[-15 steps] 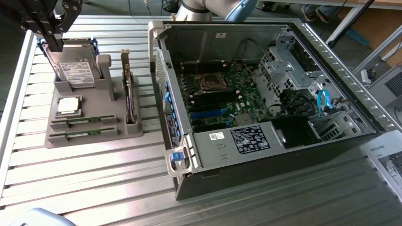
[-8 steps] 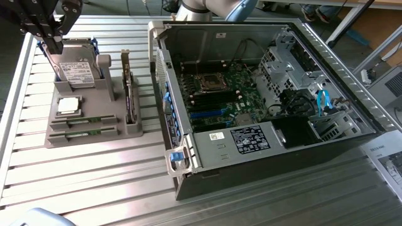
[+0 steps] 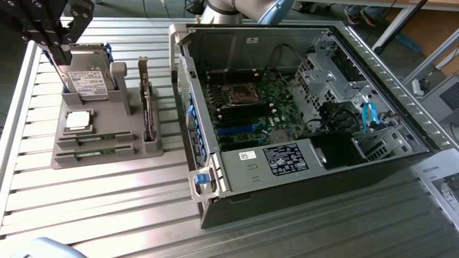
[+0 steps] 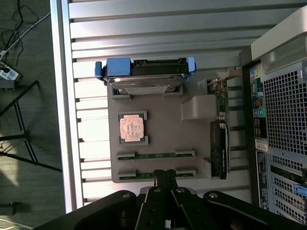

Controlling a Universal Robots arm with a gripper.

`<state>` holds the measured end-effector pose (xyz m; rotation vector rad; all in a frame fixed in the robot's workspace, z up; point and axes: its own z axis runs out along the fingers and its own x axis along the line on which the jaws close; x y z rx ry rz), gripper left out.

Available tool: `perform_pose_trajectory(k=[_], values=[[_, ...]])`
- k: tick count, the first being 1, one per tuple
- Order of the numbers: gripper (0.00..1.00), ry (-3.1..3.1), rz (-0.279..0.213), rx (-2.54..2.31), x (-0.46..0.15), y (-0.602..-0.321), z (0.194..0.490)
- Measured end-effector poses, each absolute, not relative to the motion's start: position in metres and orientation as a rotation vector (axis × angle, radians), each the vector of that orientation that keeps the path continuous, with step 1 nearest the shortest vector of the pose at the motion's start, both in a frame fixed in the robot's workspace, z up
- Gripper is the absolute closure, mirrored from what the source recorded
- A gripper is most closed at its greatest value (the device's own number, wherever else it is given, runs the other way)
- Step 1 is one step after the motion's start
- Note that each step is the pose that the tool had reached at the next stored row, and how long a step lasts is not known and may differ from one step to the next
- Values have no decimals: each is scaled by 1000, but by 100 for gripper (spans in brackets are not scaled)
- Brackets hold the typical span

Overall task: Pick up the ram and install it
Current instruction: 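Reach for the ram, then pick up the ram and move it above insertion slot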

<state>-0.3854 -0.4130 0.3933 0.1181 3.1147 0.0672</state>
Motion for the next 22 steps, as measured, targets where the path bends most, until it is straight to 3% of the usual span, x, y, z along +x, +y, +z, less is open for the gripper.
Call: perform_pose_trajectory(k=[22], values=[[90, 3116, 67, 97, -385, -417, 393]])
